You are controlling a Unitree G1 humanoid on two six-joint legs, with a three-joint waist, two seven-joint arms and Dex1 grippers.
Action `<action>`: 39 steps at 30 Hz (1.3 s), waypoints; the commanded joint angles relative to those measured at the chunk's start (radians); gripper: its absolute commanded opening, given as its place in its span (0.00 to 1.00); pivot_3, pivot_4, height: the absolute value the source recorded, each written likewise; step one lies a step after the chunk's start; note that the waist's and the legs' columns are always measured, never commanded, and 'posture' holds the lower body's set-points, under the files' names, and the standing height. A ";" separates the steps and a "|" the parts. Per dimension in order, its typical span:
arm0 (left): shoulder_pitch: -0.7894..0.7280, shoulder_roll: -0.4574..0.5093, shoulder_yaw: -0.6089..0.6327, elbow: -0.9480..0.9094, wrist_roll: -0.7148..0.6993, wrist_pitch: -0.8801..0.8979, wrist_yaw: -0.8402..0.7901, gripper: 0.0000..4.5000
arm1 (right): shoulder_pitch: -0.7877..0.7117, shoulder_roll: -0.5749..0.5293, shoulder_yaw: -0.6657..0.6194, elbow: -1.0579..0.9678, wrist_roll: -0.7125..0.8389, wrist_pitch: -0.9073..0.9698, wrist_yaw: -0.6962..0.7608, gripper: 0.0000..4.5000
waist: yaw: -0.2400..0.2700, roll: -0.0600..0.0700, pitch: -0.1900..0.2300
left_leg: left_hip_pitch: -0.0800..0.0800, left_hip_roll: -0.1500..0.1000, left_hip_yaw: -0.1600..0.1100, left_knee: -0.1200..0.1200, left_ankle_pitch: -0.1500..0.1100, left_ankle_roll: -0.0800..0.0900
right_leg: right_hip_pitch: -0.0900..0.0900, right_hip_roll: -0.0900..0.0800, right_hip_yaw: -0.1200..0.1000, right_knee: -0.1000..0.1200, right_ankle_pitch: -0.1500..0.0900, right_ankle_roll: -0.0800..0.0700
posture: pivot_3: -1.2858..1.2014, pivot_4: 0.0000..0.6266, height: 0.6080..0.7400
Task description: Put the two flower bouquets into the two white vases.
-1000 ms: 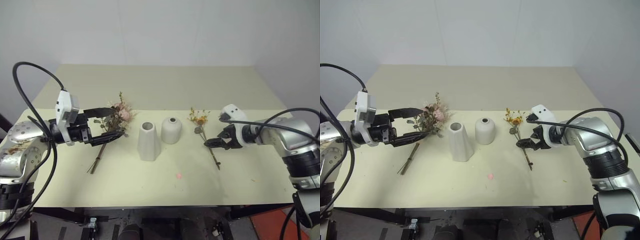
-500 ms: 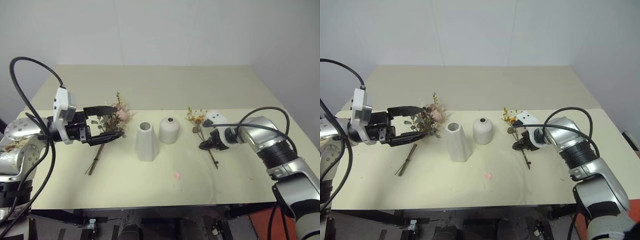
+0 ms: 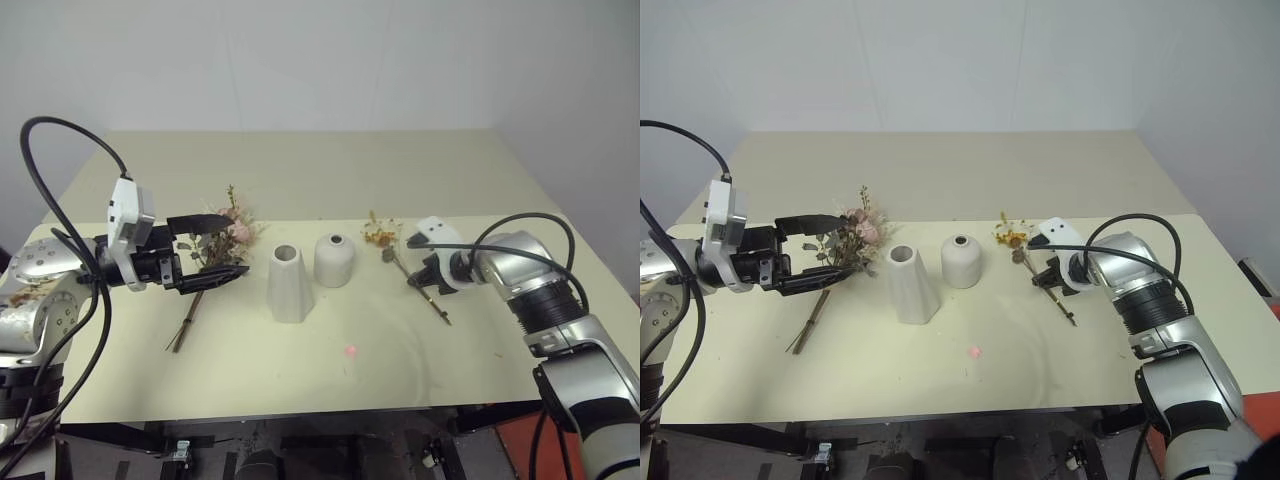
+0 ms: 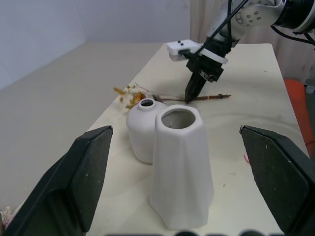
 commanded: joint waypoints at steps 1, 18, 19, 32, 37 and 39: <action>-0.021 0.016 0.021 -0.005 -0.008 -0.005 -0.001 1.00 | 0.032 0.029 -0.215 -0.123 0.022 -0.051 -0.119 0.01 | 0.001 0.000 0.000 | 0.000 0.000 0.000 0.000 0.000 0.000 | 0.000 0.000 0.000 0.000 0.000 0.000 | 0.52 0.24 1.00; -0.127 0.032 -0.025 0.088 0.027 -0.008 -0.068 1.00 | 0.195 0.500 -0.364 -0.563 0.150 -0.679 -0.295 0.01 | -0.005 0.001 0.000 | 0.001 0.000 -0.001 -0.002 0.000 -0.001 | -0.001 0.000 0.000 0.003 0.000 0.000 | 0.52 0.24 1.00; -0.128 0.032 -0.026 0.090 0.028 -0.009 -0.069 1.00 | 0.198 0.508 -0.349 -0.558 0.144 -0.695 -0.295 0.01 | -0.005 0.001 0.000 | 0.001 0.000 -0.001 -0.002 0.000 -0.001 | -0.001 0.000 0.000 0.004 0.000 0.000 | 0.52 0.24 1.00; -0.121 0.036 -0.025 0.086 0.031 -0.011 -0.072 1.00 | 0.195 0.563 -0.265 -0.391 0.105 -0.851 -0.297 0.01 | -0.004 0.001 0.001 | 0.001 0.000 -0.001 -0.003 0.001 -0.001 | -0.001 0.001 0.000 0.003 0.000 0.000 | 0.52 0.24 1.00; -0.123 0.041 -0.026 0.088 0.032 -0.009 -0.076 1.00 | 0.193 0.579 -0.256 -0.343 0.096 -0.888 -0.301 0.01 | -0.005 0.002 0.001 | 0.001 0.000 -0.001 -0.003 0.001 -0.001 | -0.001 0.001 0.000 0.003 0.000 0.000 | 0.52 0.24 1.00; -0.126 0.042 -0.028 0.091 0.033 -0.009 -0.078 1.00 | 0.190 0.585 -0.254 -0.326 0.092 -0.900 -0.303 0.01 | -0.005 0.002 0.001 | 0.001 0.000 -0.001 -0.003 0.001 -0.001 | -0.001 0.001 0.000 0.003 0.000 0.000 | 0.52 0.24 1.00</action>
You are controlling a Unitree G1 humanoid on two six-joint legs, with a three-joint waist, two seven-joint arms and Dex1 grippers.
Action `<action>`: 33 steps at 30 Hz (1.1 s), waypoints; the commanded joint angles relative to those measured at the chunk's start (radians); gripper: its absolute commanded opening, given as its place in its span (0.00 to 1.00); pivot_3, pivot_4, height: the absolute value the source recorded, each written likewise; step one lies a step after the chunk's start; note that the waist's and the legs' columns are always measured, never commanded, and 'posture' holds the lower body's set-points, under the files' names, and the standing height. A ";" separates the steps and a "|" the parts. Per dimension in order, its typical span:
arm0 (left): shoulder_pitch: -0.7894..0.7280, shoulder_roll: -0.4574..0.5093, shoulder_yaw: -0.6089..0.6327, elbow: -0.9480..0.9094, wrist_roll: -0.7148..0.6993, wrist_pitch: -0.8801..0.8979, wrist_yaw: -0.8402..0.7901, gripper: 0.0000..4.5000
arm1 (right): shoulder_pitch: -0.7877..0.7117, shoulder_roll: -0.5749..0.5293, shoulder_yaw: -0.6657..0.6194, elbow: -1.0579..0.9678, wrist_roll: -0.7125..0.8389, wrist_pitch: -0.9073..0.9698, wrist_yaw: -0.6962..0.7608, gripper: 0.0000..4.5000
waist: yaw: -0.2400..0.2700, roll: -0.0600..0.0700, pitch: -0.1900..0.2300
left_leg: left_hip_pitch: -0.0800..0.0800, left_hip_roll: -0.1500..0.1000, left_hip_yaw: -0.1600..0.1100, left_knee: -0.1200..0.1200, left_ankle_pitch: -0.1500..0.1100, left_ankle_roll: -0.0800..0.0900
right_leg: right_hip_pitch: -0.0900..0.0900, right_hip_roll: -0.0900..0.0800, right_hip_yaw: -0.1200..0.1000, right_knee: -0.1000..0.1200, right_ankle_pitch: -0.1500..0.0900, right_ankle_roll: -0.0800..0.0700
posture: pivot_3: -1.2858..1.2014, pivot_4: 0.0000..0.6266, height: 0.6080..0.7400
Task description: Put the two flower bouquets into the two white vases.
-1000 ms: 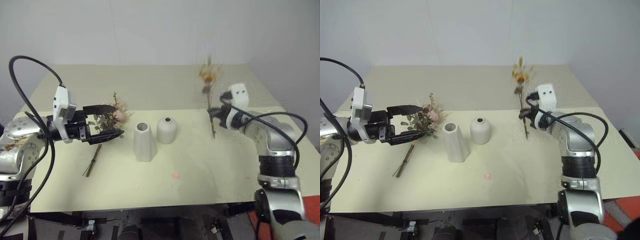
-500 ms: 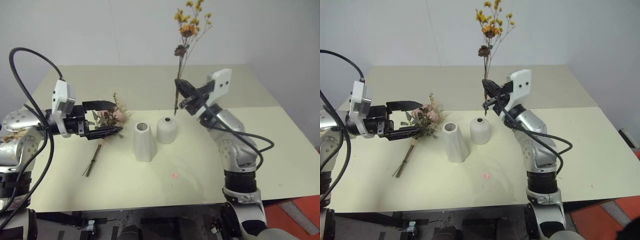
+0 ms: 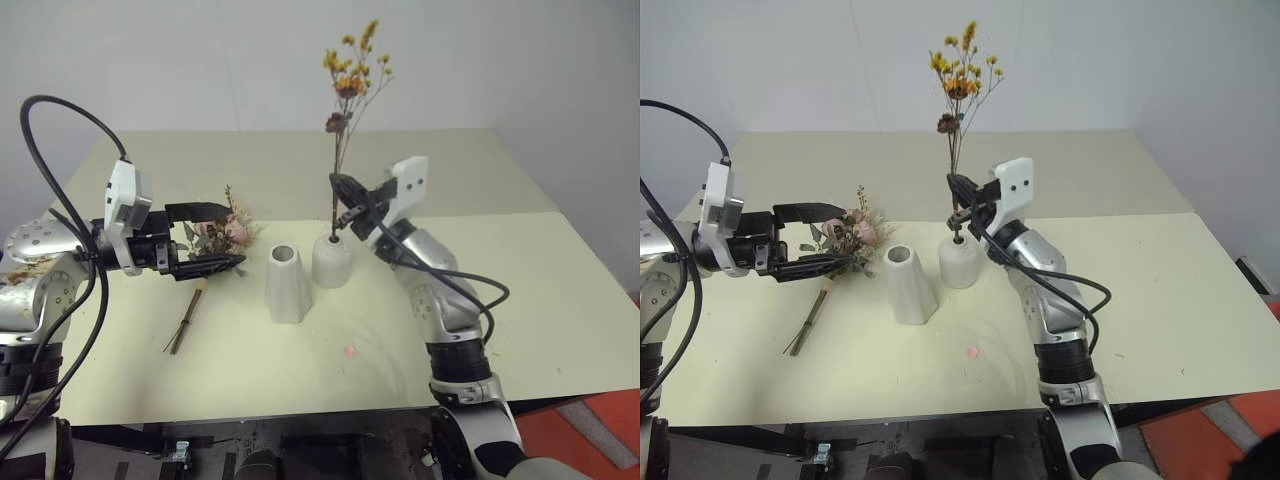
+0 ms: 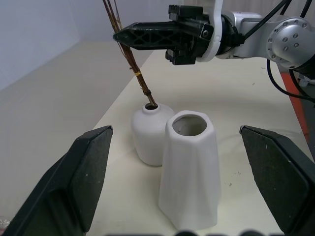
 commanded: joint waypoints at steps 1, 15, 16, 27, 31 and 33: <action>-0.019 0.018 0.010 -0.005 0.003 -0.009 -0.006 1.00 | -0.021 0.012 0.002 -0.002 -0.004 -0.051 -0.005 0.01 | 0.000 0.000 0.000 | 0.000 0.000 0.000 0.000 0.000 0.000 | 0.000 0.000 0.000 0.000 0.000 0.000 | 0.52 0.24 1.00; -0.029 0.019 -0.002 -0.003 0.006 -0.006 -0.003 1.00 | 0.046 0.007 0.026 0.021 -0.028 -0.097 -0.002 0.01 | 0.000 0.000 0.000 | 0.000 0.000 0.000 0.000 0.000 0.000 | 0.000 0.000 0.000 0.000 0.000 0.000 | 0.52 0.24 1.00; -0.031 0.017 -0.004 -0.002 0.007 -0.007 -0.003 1.00 | 0.051 0.006 0.027 0.017 -0.029 -0.098 -0.002 0.01 | 0.000 0.000 0.000 | 0.000 0.000 0.000 0.000 0.000 0.000 | 0.000 0.000 0.000 0.000 0.000 0.000 | 0.52 0.24 1.00; -0.051 0.013 -0.013 0.015 0.017 -0.014 -0.007 1.00 | 0.096 0.000 0.034 0.004 -0.035 -0.106 -0.001 0.24 | 0.000 0.000 0.000 | 0.000 0.000 0.000 0.000 0.000 0.000 | 0.000 0.000 0.000 0.000 0.000 0.000 | 0.52 0.24 1.00; -0.050 0.008 -0.006 0.041 0.040 -0.018 0.026 1.00 | 0.146 -0.030 0.028 -0.042 -0.028 -0.094 0.017 0.55 | 0.001 0.000 0.000 | 0.000 0.000 0.000 0.000 0.000 0.000 | 0.000 0.000 0.000 0.000 0.000 0.000 | 0.52 0.24 1.00; -0.052 -0.004 -0.005 0.087 0.077 -0.019 0.082 1.00 | 0.173 -0.063 0.025 -0.070 -0.022 -0.081 0.041 0.71 | 0.002 0.000 0.000 | 0.000 0.000 0.000 0.000 0.000 0.000 | 0.000 0.000 0.000 0.000 0.000 0.000 | 0.52 0.24 1.00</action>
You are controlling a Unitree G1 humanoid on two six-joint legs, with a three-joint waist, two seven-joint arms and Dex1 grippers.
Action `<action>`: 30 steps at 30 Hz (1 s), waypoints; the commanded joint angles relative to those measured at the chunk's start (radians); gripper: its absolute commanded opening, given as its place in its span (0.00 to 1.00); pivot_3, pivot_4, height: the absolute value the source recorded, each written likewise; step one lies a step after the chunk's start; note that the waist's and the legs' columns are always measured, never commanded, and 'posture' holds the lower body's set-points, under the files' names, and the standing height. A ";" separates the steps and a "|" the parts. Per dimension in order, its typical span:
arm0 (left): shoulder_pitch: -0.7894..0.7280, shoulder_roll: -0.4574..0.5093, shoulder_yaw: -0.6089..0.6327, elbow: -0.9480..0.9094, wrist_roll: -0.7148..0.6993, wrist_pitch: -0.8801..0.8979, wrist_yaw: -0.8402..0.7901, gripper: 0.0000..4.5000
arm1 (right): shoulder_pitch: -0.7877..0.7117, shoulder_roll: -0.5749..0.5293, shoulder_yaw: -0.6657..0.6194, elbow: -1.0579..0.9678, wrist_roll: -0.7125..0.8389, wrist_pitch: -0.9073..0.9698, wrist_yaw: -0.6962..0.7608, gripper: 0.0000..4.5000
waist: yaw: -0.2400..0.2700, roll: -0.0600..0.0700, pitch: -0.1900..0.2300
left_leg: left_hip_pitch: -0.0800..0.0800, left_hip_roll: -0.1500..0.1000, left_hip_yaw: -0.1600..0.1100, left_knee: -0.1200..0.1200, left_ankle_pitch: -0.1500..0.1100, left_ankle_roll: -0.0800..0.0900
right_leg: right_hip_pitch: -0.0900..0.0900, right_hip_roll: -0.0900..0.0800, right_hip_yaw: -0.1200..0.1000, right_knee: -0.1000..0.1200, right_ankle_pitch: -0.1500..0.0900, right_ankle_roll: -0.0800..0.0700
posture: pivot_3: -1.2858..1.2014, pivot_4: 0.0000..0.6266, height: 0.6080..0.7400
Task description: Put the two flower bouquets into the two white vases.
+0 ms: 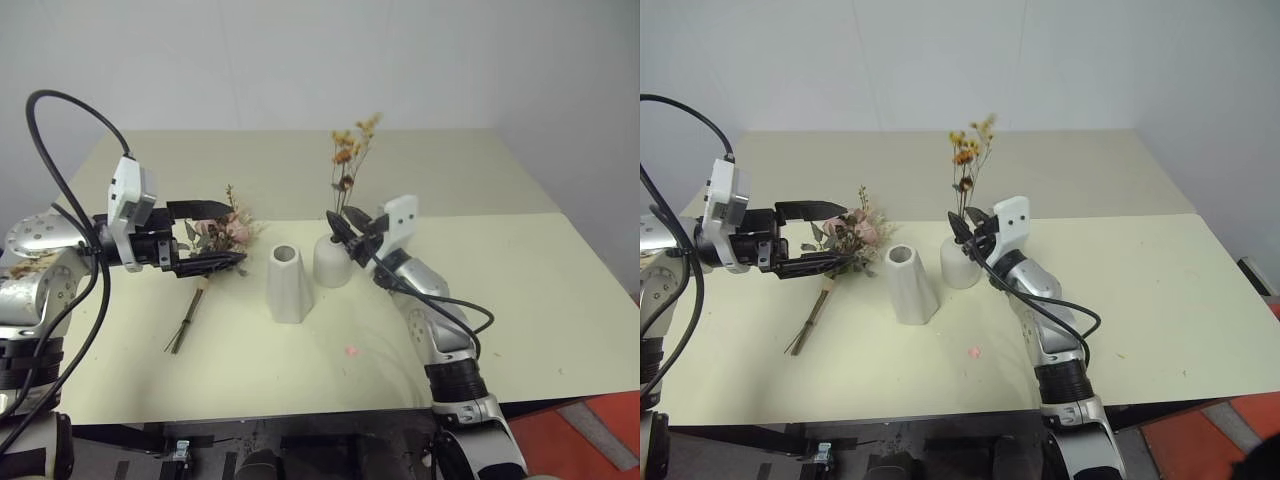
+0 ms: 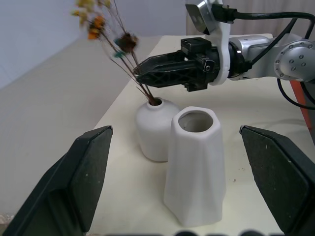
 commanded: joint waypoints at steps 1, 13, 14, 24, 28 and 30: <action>-0.020 -0.008 0.015 0.060 0.053 -0.018 0.084 1.00 | 0.025 -0.047 -0.013 -0.092 0.016 -0.004 0.038 0.79 | 0.001 0.000 0.000 | 0.000 0.000 0.000 0.000 0.000 0.000 | 0.000 0.000 0.000 0.000 0.000 0.000 | 0.52 0.24 1.00; -0.148 0.031 -0.242 0.057 0.293 0.487 0.379 1.00 | 0.060 -0.547 -0.137 -0.303 0.340 0.371 0.464 1.00 | 0.006 -0.001 0.001 | 0.001 0.000 -0.001 0.001 0.000 0.000 | 0.001 0.001 0.000 -0.002 0.000 0.000 | 0.52 0.24 1.00; -0.168 0.037 -0.273 0.060 0.305 0.541 0.383 1.00 | 0.049 -0.580 -0.145 -0.304 0.367 0.395 0.492 1.00 | 0.006 -0.001 0.001 | 0.001 0.000 -0.001 0.001 0.000 0.000 | 0.001 0.001 0.000 -0.002 0.000 0.000 | 0.52 0.24 1.00; -0.256 0.048 -0.445 0.112 0.389 0.746 0.423 1.00 | -0.030 -0.744 -0.164 -0.250 0.468 0.457 0.689 1.00 | 0.006 -0.001 0.001 | 0.001 0.000 -0.001 0.001 0.000 0.000 | 0.002 0.000 0.001 -0.003 -0.001 0.001 | 0.52 0.24 1.00; -0.293 0.003 -0.493 0.217 0.427 0.721 0.431 0.91 | -0.047 -0.756 -0.159 -0.246 0.468 0.465 0.713 1.00 | 0.011 -0.002 0.001 | 0.001 -0.001 -0.001 0.002 0.000 0.000 | 0.002 0.000 0.000 -0.002 -0.001 0.001 | 0.52 0.24 1.00; -0.310 -0.025 -0.505 0.278 0.439 0.701 0.427 0.80 | -0.054 -0.761 -0.161 -0.249 0.472 0.470 0.719 1.00 | 0.016 -0.002 0.001 | 0.001 -0.001 -0.001 0.002 0.000 0.000 | 0.002 0.000 0.000 -0.003 0.000 0.001 | 0.52 0.24 1.00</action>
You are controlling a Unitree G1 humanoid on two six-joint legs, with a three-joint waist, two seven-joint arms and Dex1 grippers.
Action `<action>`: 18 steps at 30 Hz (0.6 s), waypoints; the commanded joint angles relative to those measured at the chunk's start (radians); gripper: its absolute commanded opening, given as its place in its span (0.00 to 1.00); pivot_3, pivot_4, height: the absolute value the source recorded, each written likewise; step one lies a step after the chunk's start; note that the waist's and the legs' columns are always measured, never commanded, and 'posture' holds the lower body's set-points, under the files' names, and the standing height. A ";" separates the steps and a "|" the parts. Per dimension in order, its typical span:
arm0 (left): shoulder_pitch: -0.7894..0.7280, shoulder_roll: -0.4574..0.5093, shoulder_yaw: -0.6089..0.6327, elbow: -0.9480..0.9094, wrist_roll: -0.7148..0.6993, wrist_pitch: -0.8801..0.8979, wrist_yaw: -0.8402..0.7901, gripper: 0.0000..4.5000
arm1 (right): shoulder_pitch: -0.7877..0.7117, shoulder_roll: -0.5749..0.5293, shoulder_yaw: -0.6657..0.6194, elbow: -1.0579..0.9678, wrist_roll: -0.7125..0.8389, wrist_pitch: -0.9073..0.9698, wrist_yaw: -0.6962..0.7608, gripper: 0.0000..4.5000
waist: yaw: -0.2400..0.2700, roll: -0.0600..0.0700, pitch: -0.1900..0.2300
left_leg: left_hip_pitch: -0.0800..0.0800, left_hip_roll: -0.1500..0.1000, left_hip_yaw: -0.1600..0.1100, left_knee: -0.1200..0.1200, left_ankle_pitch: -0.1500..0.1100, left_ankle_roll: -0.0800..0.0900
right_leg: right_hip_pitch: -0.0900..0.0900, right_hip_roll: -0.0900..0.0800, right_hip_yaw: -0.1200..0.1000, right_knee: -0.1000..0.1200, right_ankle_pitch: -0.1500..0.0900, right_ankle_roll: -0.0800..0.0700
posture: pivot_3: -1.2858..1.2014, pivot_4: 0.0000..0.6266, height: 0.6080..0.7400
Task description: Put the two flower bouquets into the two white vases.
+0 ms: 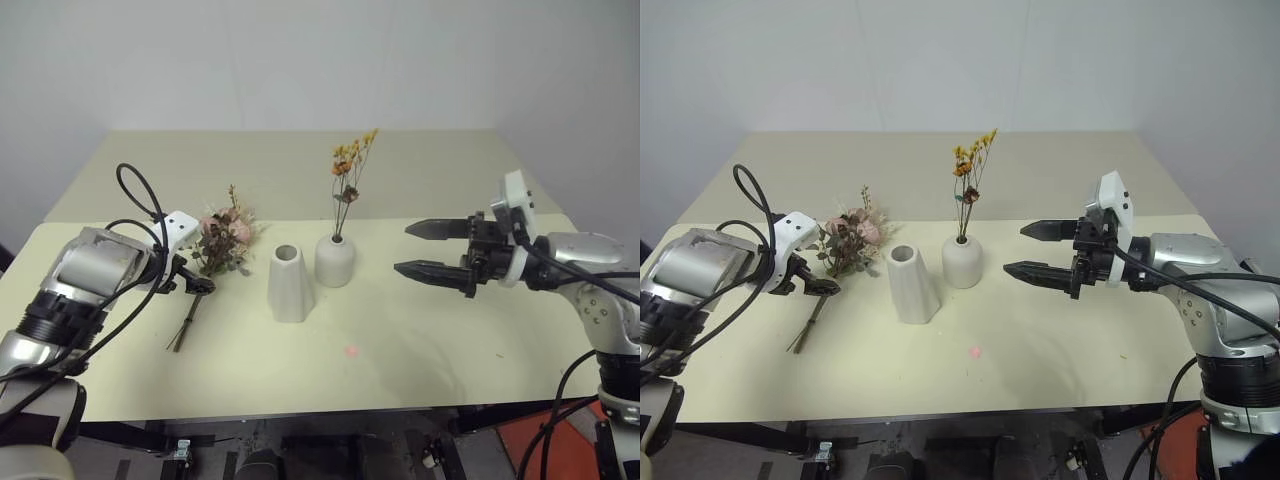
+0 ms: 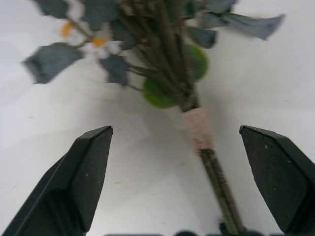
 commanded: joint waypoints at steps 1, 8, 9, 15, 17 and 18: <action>-0.035 -0.029 -0.021 0.082 0.035 -0.044 -0.003 0.72 | -0.027 -0.021 -0.026 -0.020 0.030 0.013 0.020 1.00 | 0.005 0.000 0.000 | 0.000 0.000 0.000 0.000 0.000 0.000 | 0.000 0.000 0.000 0.000 0.000 0.000 | 0.52 0.24 1.00; -0.049 -0.045 -0.023 0.124 0.054 -0.067 -0.019 0.22 | -0.025 -0.046 -0.055 -0.032 0.053 0.028 0.023 1.00 | 0.014 0.000 0.000 | -0.001 0.000 0.000 0.000 0.000 0.000 | -0.001 0.000 0.000 0.000 0.000 0.000 | 0.52 0.24 1.00; -0.050 -0.045 -0.019 0.127 0.057 -0.068 -0.015 0.15 | -0.022 -0.048 -0.056 -0.031 0.053 0.027 0.022 1.00 | 0.014 0.000 0.000 | -0.001 0.000 0.000 0.001 0.000 0.000 | -0.001 0.000 0.000 0.000 0.000 0.000 | 0.52 0.24 1.00; -0.044 -0.090 0.146 0.148 0.063 -0.167 0.134 0.02 | -0.003 -0.057 -0.063 -0.021 0.050 0.016 0.027 1.00 | 0.016 0.000 0.000 | -0.001 0.000 0.000 0.001 0.000 0.000 | 0.000 0.000 0.000 0.000 0.000 0.000 | 0.52 0.24 1.00; -0.035 -0.112 0.242 0.138 0.038 -0.239 0.180 0.02 | 0.001 -0.059 -0.065 -0.014 0.047 0.013 0.028 1.00 | 0.017 0.000 0.000 | -0.002 0.000 0.000 0.001 0.000 0.000 | -0.001 -0.001 0.000 0.000 0.000 0.000 | 0.52 0.24 1.00; -0.023 -0.127 0.302 0.125 0.018 -0.301 0.199 0.02 | 0.003 -0.059 -0.067 -0.011 0.046 0.011 0.028 1.00 | 0.017 0.000 0.000 | -0.002 0.000 0.000 0.001 0.000 0.000 | -0.001 -0.001 0.000 0.000 0.000 0.000 | 0.52 0.24 1.00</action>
